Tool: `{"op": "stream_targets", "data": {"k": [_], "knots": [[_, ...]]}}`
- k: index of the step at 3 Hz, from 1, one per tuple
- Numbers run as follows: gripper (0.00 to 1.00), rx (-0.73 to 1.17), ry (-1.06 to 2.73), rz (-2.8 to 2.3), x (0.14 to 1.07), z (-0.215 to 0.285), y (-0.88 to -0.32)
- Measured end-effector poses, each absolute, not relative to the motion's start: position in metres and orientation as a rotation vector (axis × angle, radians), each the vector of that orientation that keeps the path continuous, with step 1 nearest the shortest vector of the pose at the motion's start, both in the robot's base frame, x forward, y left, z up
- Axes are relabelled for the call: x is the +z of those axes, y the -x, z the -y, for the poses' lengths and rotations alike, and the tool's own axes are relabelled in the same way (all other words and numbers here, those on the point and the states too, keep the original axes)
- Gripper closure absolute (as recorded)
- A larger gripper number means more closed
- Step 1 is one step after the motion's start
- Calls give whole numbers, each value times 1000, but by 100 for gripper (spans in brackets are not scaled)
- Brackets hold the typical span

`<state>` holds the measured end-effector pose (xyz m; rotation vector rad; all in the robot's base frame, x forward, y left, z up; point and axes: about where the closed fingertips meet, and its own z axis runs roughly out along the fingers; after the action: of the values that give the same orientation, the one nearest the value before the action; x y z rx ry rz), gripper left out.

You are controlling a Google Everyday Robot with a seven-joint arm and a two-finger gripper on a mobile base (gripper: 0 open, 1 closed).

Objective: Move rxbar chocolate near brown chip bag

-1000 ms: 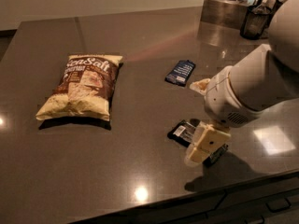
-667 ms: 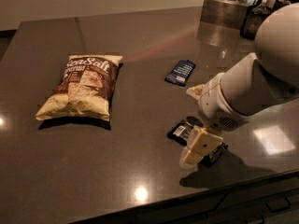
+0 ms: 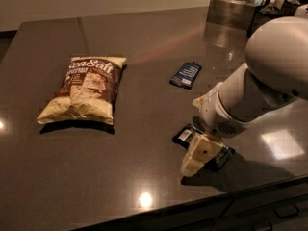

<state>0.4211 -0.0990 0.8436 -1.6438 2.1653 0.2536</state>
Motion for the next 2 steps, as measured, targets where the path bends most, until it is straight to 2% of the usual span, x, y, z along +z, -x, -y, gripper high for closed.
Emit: {"op": "stream_targets", "data": {"k": [2], "knots": [[44,288,1573,-2264,831,105,-426]]}}
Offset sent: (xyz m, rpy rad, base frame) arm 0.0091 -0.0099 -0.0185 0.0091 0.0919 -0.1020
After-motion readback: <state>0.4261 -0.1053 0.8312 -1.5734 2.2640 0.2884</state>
